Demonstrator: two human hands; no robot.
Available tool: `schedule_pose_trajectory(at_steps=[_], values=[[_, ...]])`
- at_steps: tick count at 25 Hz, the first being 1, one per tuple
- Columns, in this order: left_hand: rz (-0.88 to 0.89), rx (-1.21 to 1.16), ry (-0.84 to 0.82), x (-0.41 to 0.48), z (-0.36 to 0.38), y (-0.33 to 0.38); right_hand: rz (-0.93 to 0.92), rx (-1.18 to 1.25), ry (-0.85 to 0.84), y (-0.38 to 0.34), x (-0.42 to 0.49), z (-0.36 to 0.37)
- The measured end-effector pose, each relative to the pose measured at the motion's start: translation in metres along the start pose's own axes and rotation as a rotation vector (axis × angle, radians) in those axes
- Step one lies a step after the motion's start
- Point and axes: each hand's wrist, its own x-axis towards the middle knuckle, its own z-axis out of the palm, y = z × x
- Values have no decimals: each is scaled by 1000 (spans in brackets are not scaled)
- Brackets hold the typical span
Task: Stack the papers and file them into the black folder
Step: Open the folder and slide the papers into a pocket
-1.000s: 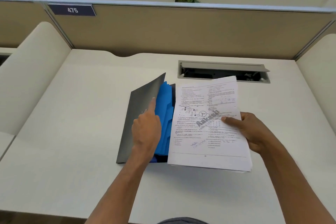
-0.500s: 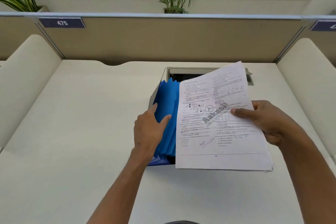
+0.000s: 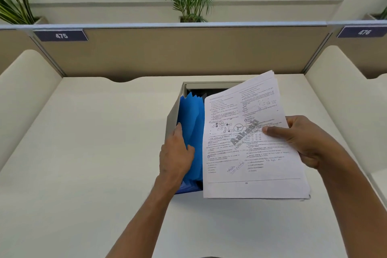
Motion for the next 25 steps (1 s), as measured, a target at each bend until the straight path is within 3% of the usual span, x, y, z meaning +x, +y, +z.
schedule_pose_trajectory(at_steps=[6,16,25], values=[[-18,-219,-70,-3,-3,-2,-34,-124,-5,-17,0,12],[33,-222,-76,-1,-15,-2,-155,-803,57,-75,24,80],[12,-263,-25,-2,-13,1,-342,-1224,133,-75,53,158]])
